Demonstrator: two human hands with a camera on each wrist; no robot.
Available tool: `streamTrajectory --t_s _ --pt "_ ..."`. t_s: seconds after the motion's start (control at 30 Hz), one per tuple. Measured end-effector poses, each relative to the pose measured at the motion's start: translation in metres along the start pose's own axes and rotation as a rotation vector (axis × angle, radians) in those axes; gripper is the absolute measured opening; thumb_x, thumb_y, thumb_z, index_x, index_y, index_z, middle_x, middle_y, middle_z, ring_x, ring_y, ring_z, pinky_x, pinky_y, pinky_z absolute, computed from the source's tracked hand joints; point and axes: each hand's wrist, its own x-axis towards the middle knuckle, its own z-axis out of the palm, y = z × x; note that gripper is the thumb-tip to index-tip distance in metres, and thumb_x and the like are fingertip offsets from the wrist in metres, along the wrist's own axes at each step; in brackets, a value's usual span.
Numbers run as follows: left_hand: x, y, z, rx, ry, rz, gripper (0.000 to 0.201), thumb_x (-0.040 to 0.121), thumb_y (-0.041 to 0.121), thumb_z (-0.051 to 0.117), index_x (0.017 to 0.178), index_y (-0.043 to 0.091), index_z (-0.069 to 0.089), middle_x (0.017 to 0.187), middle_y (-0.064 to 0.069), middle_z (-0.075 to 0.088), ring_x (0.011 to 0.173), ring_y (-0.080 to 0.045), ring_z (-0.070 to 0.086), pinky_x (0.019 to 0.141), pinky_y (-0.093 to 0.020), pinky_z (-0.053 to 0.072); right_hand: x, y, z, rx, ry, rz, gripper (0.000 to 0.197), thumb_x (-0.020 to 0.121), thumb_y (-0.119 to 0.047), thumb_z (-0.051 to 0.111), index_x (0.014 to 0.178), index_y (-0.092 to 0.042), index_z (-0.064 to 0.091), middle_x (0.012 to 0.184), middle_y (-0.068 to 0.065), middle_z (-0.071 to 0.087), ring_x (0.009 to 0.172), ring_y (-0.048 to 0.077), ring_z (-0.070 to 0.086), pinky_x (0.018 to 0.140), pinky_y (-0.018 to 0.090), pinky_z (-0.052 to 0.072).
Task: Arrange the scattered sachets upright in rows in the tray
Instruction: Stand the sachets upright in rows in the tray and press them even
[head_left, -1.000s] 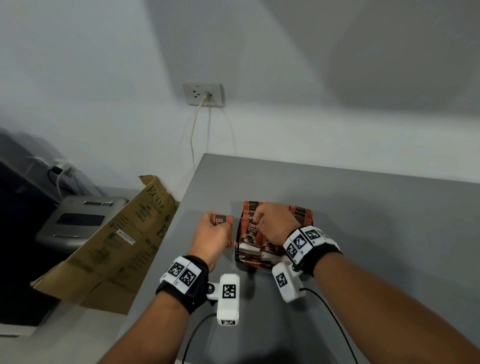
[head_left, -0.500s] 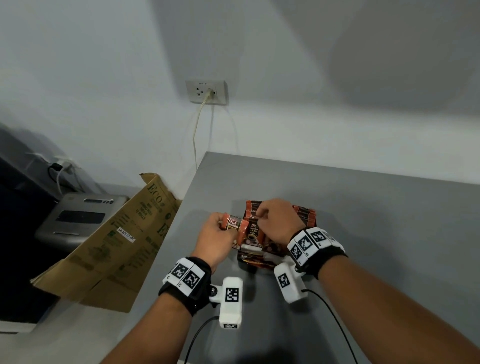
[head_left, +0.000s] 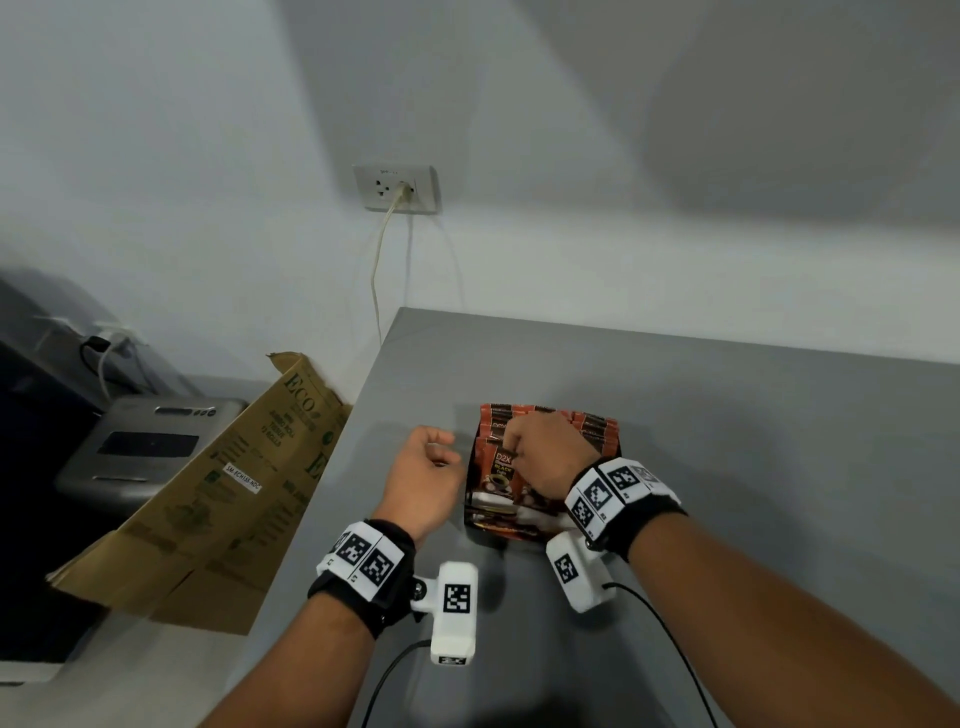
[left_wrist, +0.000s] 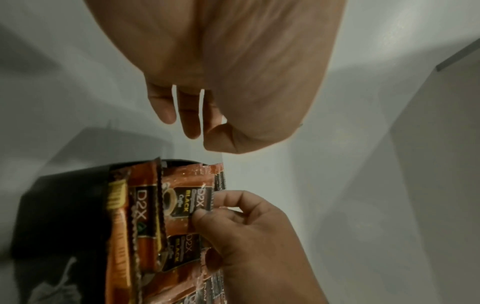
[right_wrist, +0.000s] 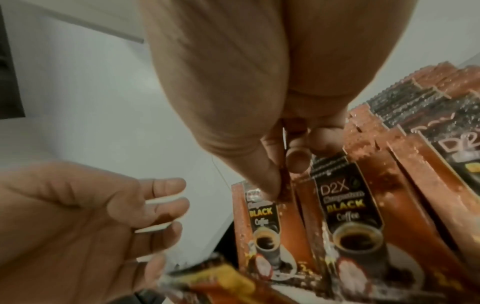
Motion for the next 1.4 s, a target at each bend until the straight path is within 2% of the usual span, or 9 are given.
streamTrajectory --t_s 0.17,0.3,0.47,0.57,0.63,0.83,1.0,1.23,1.4 --pt "-0.006 -0.008 -0.005 0.116 -0.054 0.030 0.031 0.085 -0.005 0.060 0.099 0.022 0.052 0.090 -0.003 0.070 0.081 -0.017 0.064 0.070 -0.029 0.052 0.006 -0.006 0.013 -0.045 -0.021 -0.015 0.034 0.079 0.008 0.053 0.094 -0.017 0.071 0.097 0.003 0.071 0.088 0.022 0.066 0.081 0.037 0.057" --pt "-0.014 -0.014 -0.006 0.261 -0.240 0.100 0.042 0.075 -0.002 0.069 0.098 0.029 0.051 0.098 0.008 0.071 0.087 -0.008 0.066 0.069 -0.028 0.055 0.000 -0.002 0.009 -0.003 0.016 -0.029 0.022 0.082 0.000 0.064 0.096 -0.016 0.071 0.095 0.000 0.070 0.087 0.017 0.066 0.082 0.034 0.057" --pt "-0.017 -0.010 0.002 0.477 -0.361 0.235 0.030 0.074 0.008 0.076 0.086 0.029 0.057 0.094 0.009 0.069 0.087 -0.008 0.066 0.082 -0.035 0.057 -0.025 0.013 -0.017 0.144 0.102 -0.004 0.020 0.088 -0.007 0.060 0.099 -0.018 0.073 0.091 -0.013 0.063 0.085 0.004 0.061 0.076 0.015 0.046" --pt "-0.012 -0.007 0.006 0.554 -0.389 0.270 0.022 0.082 0.007 0.072 0.080 0.028 0.064 0.091 0.012 0.068 0.086 -0.004 0.064 0.082 -0.028 0.056 -0.042 0.029 -0.021 0.128 0.078 0.028 0.019 0.088 -0.011 0.063 0.098 -0.023 0.073 0.091 -0.014 0.065 0.079 -0.003 0.060 0.068 0.009 0.043" --pt "-0.008 -0.005 0.009 0.617 -0.390 0.300 0.026 0.086 0.005 0.067 0.078 0.029 0.065 0.089 0.016 0.066 0.085 0.000 0.062 0.079 -0.021 0.054 -0.053 0.038 -0.020 0.121 0.052 0.047 0.020 0.088 -0.012 0.062 0.098 -0.025 0.073 0.094 -0.013 0.068 0.079 -0.004 0.061 0.068 0.010 0.046" --pt "-0.004 -0.008 0.017 0.705 -0.346 0.357 0.028 0.083 0.006 0.064 0.084 0.031 0.053 0.089 0.009 0.067 0.081 -0.011 0.065 0.074 -0.037 0.058 -0.070 0.045 -0.006 0.062 -0.073 0.009 0.022 0.089 -0.024 0.067 0.110 -0.024 0.073 0.109 -0.009 0.067 0.093 0.006 0.061 0.083 0.020 0.049" --pt "-0.008 -0.013 0.018 0.567 -0.289 0.374 0.030 0.086 0.006 0.062 0.084 0.033 0.048 0.086 0.006 0.068 0.079 -0.013 0.067 0.069 -0.040 0.059 -0.067 0.047 0.008 -0.016 -0.082 -0.008 0.023 0.091 -0.017 0.062 0.110 -0.022 0.074 0.113 -0.004 0.071 0.101 0.014 0.065 0.089 0.027 0.052" --pt "-0.008 0.000 0.006 0.074 -0.077 0.331 0.030 0.084 -0.006 0.063 0.088 0.022 0.052 0.087 -0.006 0.066 0.082 -0.027 0.065 0.074 -0.047 0.057 -0.075 0.041 -0.021 0.227 0.142 0.005 0.015 0.091 -0.015 0.063 0.086 -0.029 0.066 0.085 -0.017 0.064 0.077 -0.005 0.056 0.065 0.008 0.036" --pt "-0.003 0.013 0.009 -0.171 0.032 0.164 0.030 0.084 0.000 0.068 0.101 0.021 0.055 0.098 -0.012 0.068 0.080 -0.038 0.069 0.073 -0.055 0.058 -0.079 0.028 -0.043 0.614 0.340 0.069 0.013 0.090 -0.015 0.066 0.082 -0.024 0.067 0.080 -0.007 0.072 0.073 0.008 0.068 0.069 0.027 0.054"
